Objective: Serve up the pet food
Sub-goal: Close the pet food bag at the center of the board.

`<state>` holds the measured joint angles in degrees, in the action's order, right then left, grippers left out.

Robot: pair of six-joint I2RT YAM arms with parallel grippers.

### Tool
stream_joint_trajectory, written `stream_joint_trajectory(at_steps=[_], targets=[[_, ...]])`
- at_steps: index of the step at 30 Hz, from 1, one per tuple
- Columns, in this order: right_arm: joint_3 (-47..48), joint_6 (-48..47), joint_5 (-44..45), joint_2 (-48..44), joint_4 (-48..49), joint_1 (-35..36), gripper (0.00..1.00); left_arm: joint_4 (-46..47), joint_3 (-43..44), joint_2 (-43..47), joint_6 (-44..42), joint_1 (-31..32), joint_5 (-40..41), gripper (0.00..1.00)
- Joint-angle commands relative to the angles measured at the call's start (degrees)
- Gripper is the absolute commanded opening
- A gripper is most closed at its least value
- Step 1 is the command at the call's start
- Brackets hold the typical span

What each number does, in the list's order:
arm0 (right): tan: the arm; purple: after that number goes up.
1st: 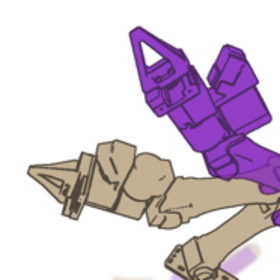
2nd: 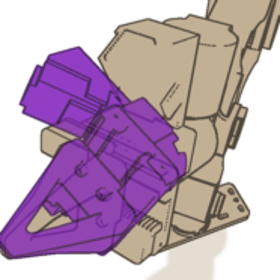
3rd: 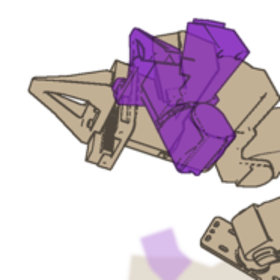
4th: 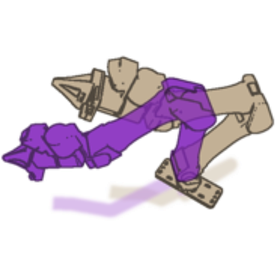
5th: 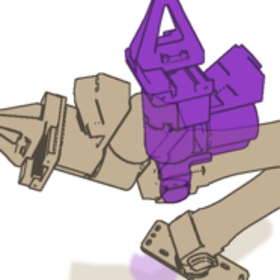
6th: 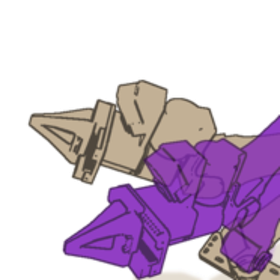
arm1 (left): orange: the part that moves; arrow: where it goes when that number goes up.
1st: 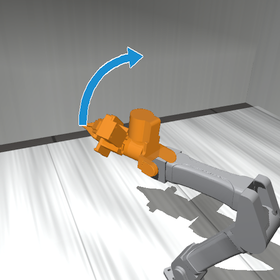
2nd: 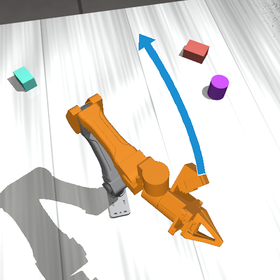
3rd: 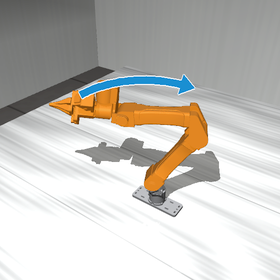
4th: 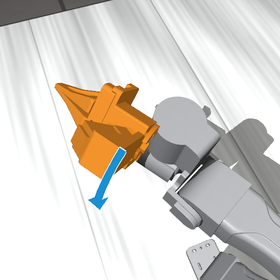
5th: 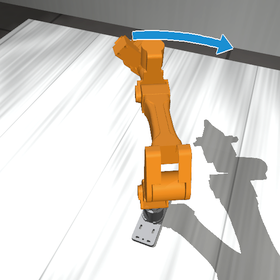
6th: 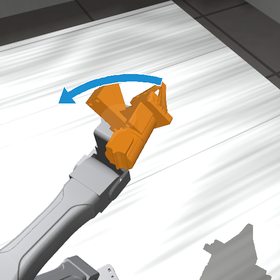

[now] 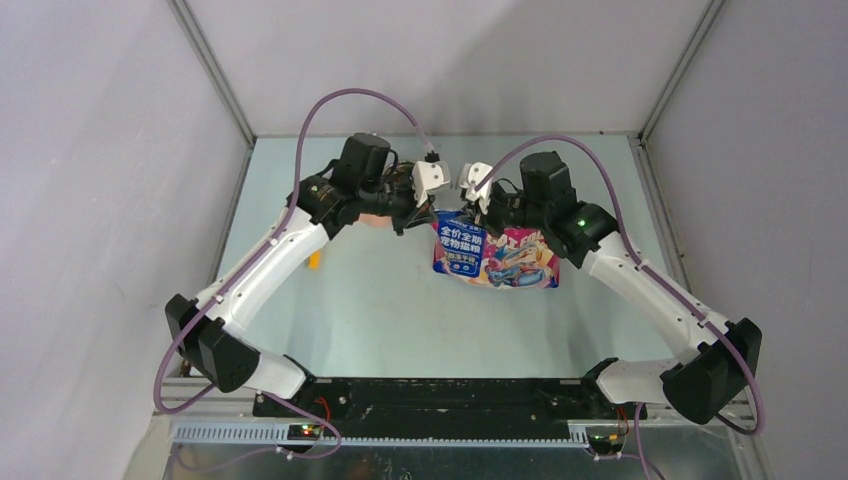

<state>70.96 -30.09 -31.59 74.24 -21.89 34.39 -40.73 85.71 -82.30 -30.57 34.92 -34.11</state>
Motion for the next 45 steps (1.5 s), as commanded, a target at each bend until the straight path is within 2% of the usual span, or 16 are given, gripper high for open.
stream_joint_trajectory(at_steps=[1,8,10,11,13,15,19,22,27,33,35,36,38,40,42,45], targets=[[0.08,3.25,8.43,-1.31,4.63,0.24,0.00,4.43,-0.40,1.62,4.10,0.07,2.49,0.00],[0.06,10.38,19.26,-1.13,9.74,0.27,0.00,3.12,-1.70,5.45,4.60,0.01,-3.88,0.00],[0.06,10.82,16.85,-1.29,9.38,0.26,0.08,3.18,-1.80,6.31,4.82,0.06,-4.43,0.00],[0.10,10.68,14.11,-1.38,9.09,0.29,0.19,3.17,-1.78,6.59,4.88,0.06,-4.73,0.00],[0.07,10.83,9.91,-1.68,8.14,0.30,0.30,3.20,-1.59,6.59,5.14,0.06,-5.06,0.00],[0.06,11.14,6.47,-1.54,7.34,0.30,0.37,3.40,-1.32,6.39,5.72,0.06,-5.59,0.00],[0.06,11.99,2.37,-0.39,6.26,0.36,0.41,3.60,-0.77,5.57,6.40,0.15,-6.10,0.00],[-1.18,12.84,2.09,-0.16,7.80,0.33,0.39,3.64,-0.56,5.13,6.62,0.14,-6.46,0.00],[-2.79,12.25,1.44,-0.85,9.54,0.46,0.18,3.72,-0.44,4.68,6.85,0.14,-6.78,0.00],[-2.81,8.81,-0.29,-1.06,6.11,0.97,0.32,3.22,0.88,3.65,7.26,0.36,-7.92,0.01],[-2.84,8.28,0.21,-1.03,5.65,1.14,0.34,2.80,1.12,3.48,7.01,0.69,-8.80,0.16],[-2.82,8.00,0.65,-1.03,5.55,1.13,0.32,2.53,1.08,3.43,6.79,0.86,-9.34,0.28],[-2.76,7.92,1.33,-0.96,5.44,1.13,0.21,1.94,0.85,3.32,5.97,1.56,-9.61,0.41],[-2.81,7.87,1.69,-1.08,5.45,1.13,0.08,1.80,0.53,2.97,5.38,2.40,-9.37,0.48],[-2.80,8.05,2.19,-1.17,5.61,1.12,0.00,1.67,0.36,2.45,4.93,3.52,-9.06,0.50],[-2.80,8.65,3.47,-1.28,6.14,1.12,0.00,1.33,0.65,1.06,4.03,4.71,-7.20,0.51]])
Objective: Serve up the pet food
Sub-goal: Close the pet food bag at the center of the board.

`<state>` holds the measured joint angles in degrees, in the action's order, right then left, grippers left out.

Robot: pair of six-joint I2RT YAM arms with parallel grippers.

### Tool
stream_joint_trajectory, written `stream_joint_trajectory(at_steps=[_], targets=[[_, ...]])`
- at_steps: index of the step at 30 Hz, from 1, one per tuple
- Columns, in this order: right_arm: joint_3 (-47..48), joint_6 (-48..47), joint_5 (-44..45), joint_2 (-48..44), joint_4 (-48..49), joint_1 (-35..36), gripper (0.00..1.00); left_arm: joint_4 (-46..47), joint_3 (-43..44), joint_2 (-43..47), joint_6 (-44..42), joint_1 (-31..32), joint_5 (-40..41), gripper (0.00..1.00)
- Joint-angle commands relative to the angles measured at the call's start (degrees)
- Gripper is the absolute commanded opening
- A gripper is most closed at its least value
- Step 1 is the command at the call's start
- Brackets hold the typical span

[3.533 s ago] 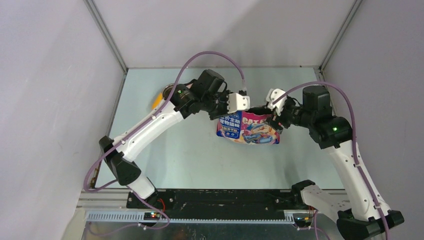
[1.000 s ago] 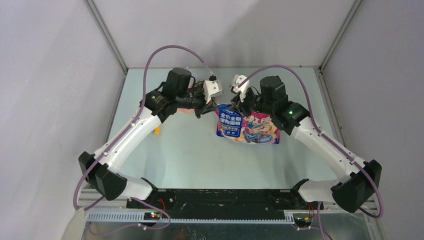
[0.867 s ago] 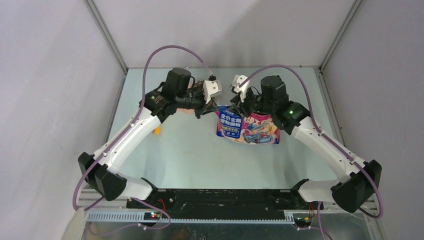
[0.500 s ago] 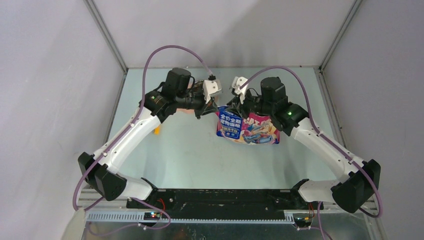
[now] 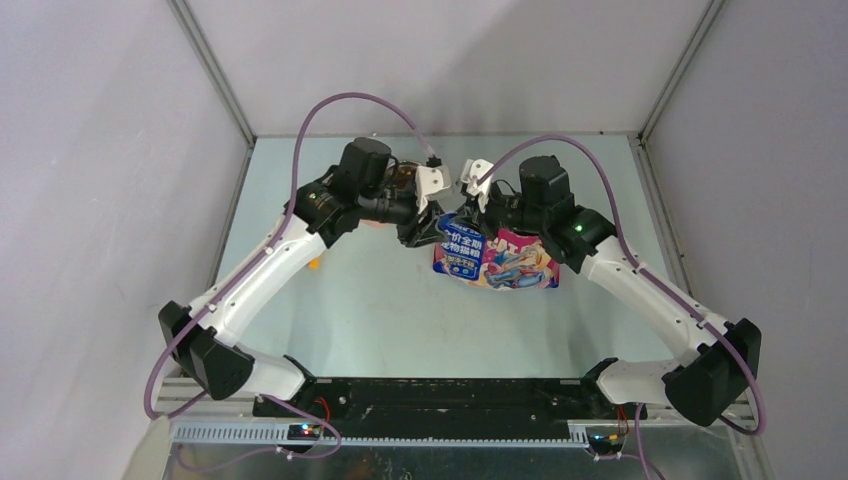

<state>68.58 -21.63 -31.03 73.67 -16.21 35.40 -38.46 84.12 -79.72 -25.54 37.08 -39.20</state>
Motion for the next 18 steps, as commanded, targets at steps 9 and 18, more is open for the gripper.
stream_joint_trajectory(at_steps=[9,18], targets=[[-0.38,0.54,1.06,-3.57,-0.29,0.13,0.00,0.55,2.78,-4.89,-0.40,4.64,6.14,0.46],[-2.18,1.07,-1.01,-5.03,0.91,-1.44,0.24,-0.91,0.90,-1.57,-3.60,3.45,5.06,0.61]])
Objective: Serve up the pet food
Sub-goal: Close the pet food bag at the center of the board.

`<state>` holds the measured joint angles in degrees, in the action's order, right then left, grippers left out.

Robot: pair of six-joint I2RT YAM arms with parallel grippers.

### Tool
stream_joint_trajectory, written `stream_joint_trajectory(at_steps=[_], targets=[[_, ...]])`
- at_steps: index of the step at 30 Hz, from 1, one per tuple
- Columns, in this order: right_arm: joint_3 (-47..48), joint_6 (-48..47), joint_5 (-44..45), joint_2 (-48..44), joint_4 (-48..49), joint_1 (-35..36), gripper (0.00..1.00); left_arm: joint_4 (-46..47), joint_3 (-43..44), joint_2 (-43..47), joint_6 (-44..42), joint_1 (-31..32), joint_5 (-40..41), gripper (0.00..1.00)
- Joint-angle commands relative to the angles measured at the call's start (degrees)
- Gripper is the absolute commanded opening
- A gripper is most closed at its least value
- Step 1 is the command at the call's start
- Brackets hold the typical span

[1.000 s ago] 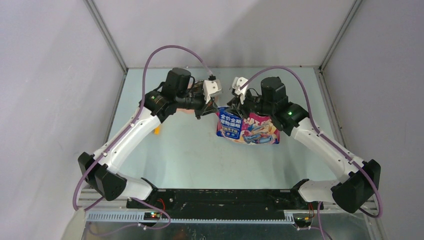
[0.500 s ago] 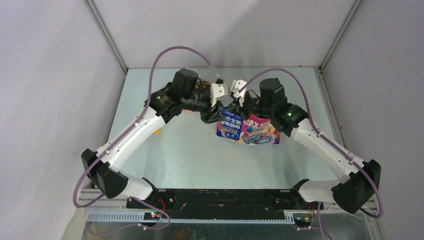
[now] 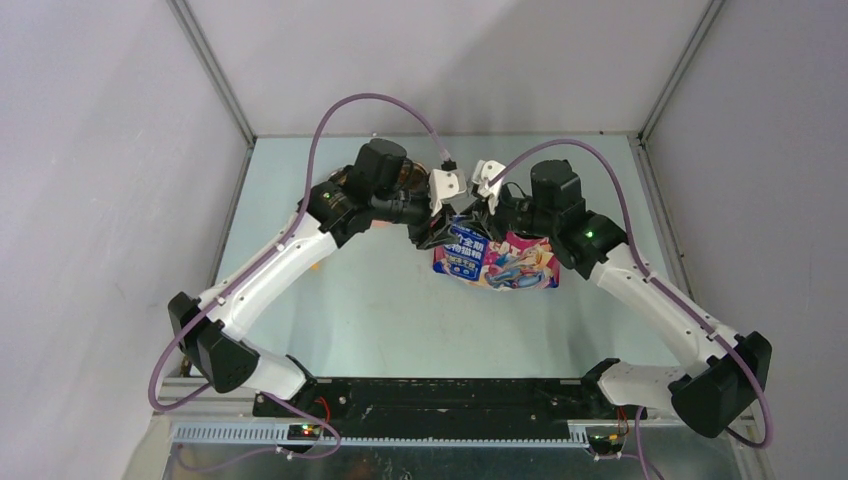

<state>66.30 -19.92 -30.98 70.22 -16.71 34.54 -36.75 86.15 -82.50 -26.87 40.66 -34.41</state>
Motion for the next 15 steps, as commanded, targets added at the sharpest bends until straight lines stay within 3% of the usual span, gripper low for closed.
stream_joint_trajectory(at_steps=[1,5,10,15], targets=[[0.09,-0.97,-1.40,-1.51,1.24,-0.65,0.28,-2.71,-1.37,1.64,-2.60,-0.40,-0.18,0.62],[0.14,-3.27,-1.85,-2.34,-0.34,-1.09,0.44,-2.43,-1.74,2.23,-3.09,-2.08,-0.60,0.63],[0.07,-4.80,-1.97,-3.43,-1.91,-2.73,0.47,-1.78,-2.03,1.22,-3.53,-2.39,0.43,0.59],[0.10,-6.34,-2.18,-3.11,-3.49,-3.15,0.48,-1.52,-1.28,-0.70,-3.03,-2.36,2.33,0.32]])
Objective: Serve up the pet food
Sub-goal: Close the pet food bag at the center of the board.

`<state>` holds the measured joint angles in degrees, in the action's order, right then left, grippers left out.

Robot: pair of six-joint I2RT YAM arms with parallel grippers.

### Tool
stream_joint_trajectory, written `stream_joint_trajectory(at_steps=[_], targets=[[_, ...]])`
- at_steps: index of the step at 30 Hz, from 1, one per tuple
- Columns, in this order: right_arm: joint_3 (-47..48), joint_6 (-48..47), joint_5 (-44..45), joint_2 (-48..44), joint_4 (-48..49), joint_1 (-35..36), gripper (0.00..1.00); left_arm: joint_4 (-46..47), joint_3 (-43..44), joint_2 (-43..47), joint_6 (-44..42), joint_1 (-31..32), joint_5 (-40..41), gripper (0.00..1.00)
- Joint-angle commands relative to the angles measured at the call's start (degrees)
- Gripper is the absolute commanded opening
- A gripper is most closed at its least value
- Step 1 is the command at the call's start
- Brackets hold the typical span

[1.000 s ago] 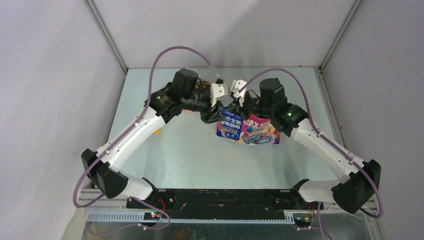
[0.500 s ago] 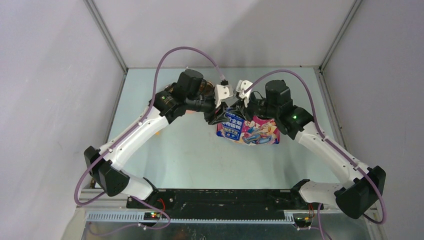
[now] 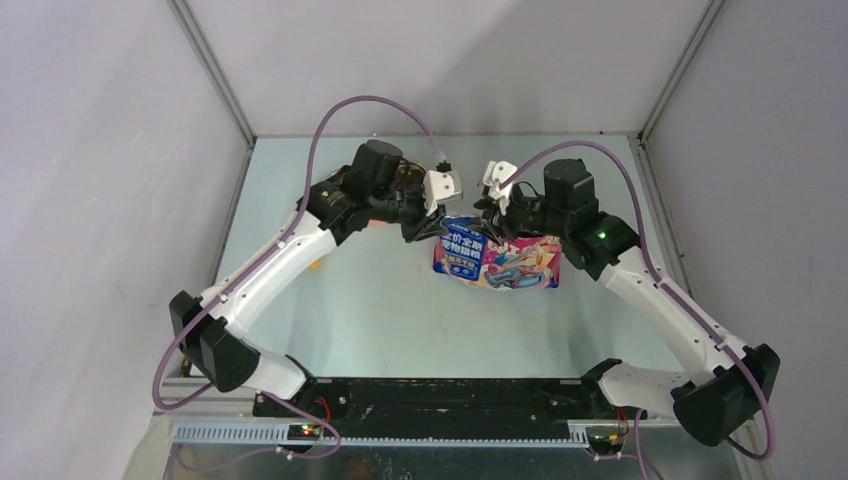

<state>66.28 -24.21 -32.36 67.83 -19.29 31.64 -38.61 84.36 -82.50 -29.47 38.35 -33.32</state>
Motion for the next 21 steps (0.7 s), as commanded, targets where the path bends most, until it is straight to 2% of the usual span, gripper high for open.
stream_joint_trajectory(at_steps=[1,3,4,6,8,10,13,17,21], targets=[[0.09,-2.33,-0.72,-0.43,-1.01,-0.21,0.48,0.41,0.49,-0.92,-0.30,-0.05,1.70,0.29],[0.11,-2.81,-0.77,0.05,-1.40,-0.20,0.48,0.94,0.27,-0.83,0.04,-0.07,2.24,0.18],[0.14,-2.97,-0.77,0.21,-1.70,-0.07,0.48,1.19,-0.01,-0.58,0.26,-0.06,2.79,0.07],[0.11,-3.45,-0.67,0.70,-1.98,0.22,0.48,1.70,-0.38,-0.21,0.55,-0.06,3.77,0.01],[0.11,-3.67,-0.11,1.22,-1.95,0.65,0.46,2.23,-0.82,0.24,0.96,-0.03,4.67,0.00],[0.16,-3.66,0.98,1.31,-1.59,1.06,0.40,2.66,-1.24,0.76,1.31,-0.07,5.39,0.00],[0.11,-3.10,2.68,0.96,-0.53,1.27,0.22,2.78,-1.79,1.69,1.37,-0.07,6.12,0.00],[0.11,-2.28,3.61,-0.13,0.53,0.94,0.03,2.63,-2.49,3.27,0.91,-0.41,6.88,0.00],[0.13,-1.55,5.16,-1.33,1.38,0.86,0.00,2.33,-3.17,4.22,0.83,-0.99,6.79,0.00]])
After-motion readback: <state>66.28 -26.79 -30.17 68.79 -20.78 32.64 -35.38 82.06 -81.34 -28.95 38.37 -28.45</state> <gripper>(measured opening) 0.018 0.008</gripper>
